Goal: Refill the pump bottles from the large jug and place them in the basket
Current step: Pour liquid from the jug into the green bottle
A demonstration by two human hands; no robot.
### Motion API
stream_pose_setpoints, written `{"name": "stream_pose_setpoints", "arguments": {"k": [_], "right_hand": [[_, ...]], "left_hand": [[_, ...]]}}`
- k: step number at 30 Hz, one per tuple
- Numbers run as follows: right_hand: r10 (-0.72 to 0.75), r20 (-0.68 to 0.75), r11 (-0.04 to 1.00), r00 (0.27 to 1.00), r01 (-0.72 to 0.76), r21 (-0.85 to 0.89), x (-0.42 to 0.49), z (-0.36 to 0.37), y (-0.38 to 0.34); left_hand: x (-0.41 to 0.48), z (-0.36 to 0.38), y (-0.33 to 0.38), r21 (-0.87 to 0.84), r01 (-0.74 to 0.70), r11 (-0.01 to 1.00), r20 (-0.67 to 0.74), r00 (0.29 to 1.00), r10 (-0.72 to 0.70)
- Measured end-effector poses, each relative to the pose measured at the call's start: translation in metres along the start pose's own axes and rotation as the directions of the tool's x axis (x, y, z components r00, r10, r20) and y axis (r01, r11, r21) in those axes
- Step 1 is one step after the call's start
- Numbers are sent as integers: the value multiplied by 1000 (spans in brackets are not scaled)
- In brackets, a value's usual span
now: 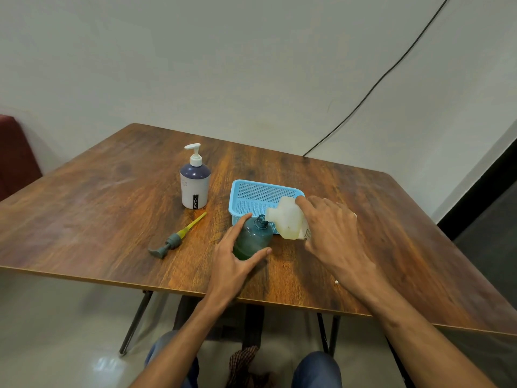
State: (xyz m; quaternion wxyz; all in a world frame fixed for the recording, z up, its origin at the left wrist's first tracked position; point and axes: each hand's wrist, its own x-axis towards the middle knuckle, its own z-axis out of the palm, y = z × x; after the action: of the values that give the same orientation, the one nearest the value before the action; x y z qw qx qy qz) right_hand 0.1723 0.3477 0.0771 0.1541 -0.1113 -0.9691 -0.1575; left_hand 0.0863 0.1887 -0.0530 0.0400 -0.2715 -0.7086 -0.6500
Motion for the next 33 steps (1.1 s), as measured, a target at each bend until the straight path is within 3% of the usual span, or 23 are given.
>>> {"name": "stream_pose_setpoints", "arguments": {"k": [33], "right_hand": [[-12, 4, 1000, 1000, 12, 5, 0, -2, 1]], "left_hand": [[-1, 0, 1, 13, 6, 1000, -8, 1000, -6]]}}
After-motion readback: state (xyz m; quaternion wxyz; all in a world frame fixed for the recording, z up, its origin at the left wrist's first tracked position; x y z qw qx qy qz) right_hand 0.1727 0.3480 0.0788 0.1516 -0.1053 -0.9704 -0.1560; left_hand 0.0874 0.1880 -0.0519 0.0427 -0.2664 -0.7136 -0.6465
